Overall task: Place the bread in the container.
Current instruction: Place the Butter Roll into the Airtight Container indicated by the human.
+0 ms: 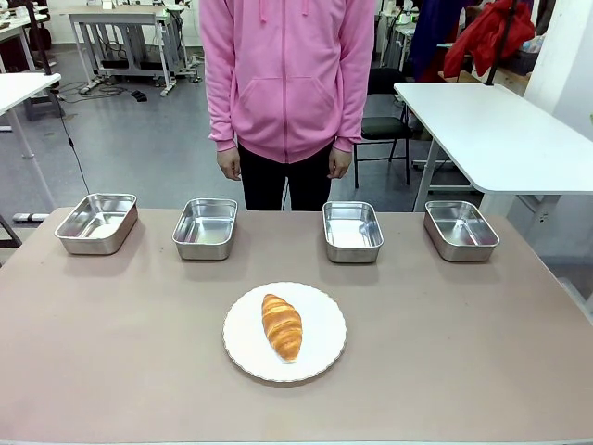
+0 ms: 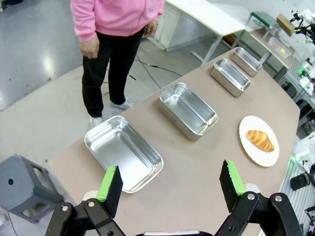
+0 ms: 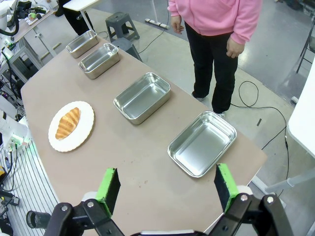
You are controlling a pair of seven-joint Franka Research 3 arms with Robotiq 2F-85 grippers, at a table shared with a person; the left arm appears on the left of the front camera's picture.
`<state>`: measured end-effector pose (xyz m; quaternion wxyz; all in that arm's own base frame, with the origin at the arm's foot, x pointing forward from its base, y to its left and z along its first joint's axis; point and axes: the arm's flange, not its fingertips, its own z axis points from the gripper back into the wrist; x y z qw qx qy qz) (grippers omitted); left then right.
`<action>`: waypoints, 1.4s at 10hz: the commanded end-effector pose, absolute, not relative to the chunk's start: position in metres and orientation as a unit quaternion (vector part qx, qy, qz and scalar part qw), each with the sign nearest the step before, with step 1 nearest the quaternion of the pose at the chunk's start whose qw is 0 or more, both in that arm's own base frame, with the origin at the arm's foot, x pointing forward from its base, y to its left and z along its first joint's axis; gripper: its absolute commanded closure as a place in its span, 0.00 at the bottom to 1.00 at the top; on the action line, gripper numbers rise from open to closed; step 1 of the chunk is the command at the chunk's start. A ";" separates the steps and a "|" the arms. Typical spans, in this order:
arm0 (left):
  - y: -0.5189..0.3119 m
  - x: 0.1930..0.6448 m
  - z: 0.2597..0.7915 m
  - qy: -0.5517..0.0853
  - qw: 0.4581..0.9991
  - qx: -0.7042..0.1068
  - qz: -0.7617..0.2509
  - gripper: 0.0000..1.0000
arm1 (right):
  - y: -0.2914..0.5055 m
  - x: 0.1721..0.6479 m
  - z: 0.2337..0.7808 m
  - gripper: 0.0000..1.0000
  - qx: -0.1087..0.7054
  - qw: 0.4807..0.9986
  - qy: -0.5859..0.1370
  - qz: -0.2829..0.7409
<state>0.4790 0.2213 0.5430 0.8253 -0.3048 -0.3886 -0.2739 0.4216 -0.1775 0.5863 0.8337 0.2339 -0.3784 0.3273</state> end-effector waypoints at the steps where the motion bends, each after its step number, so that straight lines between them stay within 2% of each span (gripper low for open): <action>1: 0.222 0.478 0.544 -0.393 0.820 -0.309 -0.277 0.00 | -0.176 0.421 0.588 0.00 0.235 0.832 -0.380 0.329; 14: 0.222 0.478 0.544 -0.393 0.820 -0.309 -0.277 0.00 | -0.176 0.421 0.588 0.00 0.235 0.832 -0.380 0.329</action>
